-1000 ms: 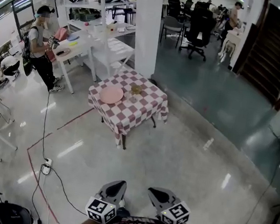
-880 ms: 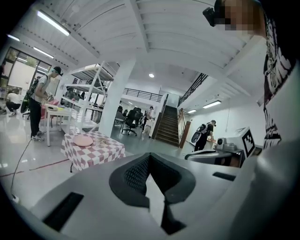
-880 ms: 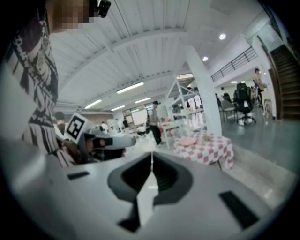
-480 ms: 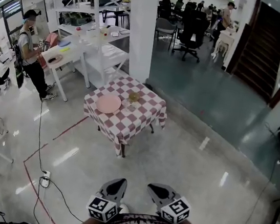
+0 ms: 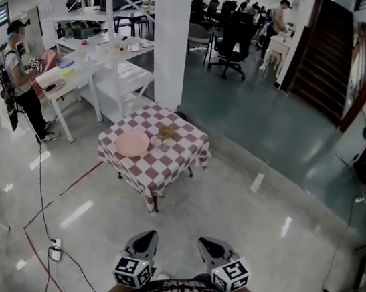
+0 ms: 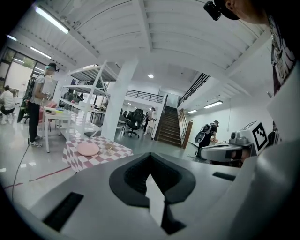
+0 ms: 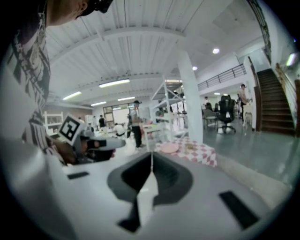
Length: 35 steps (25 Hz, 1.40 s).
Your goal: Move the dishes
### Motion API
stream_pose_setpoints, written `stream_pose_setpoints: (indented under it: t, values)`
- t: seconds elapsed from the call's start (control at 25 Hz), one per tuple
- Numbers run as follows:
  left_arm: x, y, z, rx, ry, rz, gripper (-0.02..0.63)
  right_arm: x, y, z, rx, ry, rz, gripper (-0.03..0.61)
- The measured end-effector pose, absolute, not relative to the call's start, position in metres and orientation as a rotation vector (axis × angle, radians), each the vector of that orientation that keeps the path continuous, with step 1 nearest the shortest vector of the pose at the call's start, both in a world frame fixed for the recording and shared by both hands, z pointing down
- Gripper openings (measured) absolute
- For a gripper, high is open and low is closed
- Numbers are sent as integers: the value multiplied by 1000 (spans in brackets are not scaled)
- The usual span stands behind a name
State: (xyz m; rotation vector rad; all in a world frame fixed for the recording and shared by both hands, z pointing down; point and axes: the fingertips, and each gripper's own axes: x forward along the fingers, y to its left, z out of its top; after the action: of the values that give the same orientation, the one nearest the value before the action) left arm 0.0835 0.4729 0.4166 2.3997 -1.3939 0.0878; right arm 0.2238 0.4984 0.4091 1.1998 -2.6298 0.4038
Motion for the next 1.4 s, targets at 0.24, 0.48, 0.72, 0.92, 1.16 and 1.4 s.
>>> stream_pose_setpoints:
  t: [0.24, 0.48, 0.72, 0.92, 1.16, 1.4]
  values:
    - [72, 467, 412, 2385, -1446, 28, 29, 224, 491, 406, 1268, -2602, 362, 35]
    - [54, 462, 428, 2325, -1556, 73, 29, 212, 481, 420, 1202, -2634, 299, 35]
    - [37, 429, 426, 2250, -1644, 61, 29, 190, 442, 423, 1088, -2652, 246, 35]
    - [51, 402, 428, 2274, -1642, 69, 29, 189, 401, 428, 1023, -2654, 290, 35]
    - [75, 358, 444, 2271, -1565, 112, 29, 192, 354, 429, 970, -2671, 297, 35]
    - [96, 314, 440, 2284, -1547, 129, 29, 205, 322, 425, 932, -2659, 317, 35]
